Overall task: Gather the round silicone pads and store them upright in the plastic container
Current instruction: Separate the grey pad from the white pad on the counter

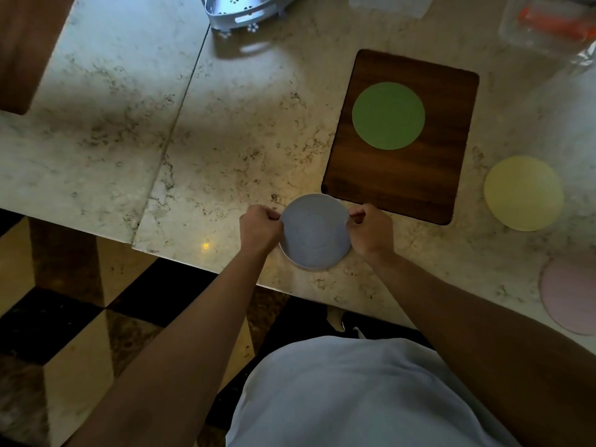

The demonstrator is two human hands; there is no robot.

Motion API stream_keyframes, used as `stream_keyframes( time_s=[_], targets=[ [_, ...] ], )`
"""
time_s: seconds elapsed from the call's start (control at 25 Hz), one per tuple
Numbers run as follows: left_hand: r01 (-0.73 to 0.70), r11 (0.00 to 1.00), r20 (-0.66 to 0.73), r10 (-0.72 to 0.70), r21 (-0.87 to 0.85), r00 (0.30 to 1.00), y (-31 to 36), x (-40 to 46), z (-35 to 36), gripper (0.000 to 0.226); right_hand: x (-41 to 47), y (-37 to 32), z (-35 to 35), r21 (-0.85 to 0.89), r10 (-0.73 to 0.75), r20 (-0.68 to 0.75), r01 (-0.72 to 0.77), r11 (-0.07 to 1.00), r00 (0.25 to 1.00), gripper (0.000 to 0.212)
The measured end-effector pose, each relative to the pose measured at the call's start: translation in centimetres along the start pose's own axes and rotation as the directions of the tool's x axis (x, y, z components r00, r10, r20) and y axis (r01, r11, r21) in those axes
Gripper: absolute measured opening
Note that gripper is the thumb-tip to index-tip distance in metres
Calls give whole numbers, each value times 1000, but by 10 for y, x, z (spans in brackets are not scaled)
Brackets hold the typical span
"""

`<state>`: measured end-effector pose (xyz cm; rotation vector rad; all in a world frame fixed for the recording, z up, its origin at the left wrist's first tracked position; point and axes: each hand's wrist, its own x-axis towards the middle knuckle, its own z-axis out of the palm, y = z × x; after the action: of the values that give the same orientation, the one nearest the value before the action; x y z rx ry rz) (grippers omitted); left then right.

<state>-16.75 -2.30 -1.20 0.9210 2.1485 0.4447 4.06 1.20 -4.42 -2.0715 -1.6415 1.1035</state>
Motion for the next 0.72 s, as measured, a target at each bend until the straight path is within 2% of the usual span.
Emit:
stream_keyframes(
  time_s=[0.2,0.72],
  targets=[
    [-63,996,-21,65,59,998,0,0,-2,15,1,-2,1,-21,-11,-2,11,1000,1000,13],
    [-63,992,-32,67,109,997,3,2,0,14,0,-3,1,-41,10,-40,-12,999,999,15]
  ],
)
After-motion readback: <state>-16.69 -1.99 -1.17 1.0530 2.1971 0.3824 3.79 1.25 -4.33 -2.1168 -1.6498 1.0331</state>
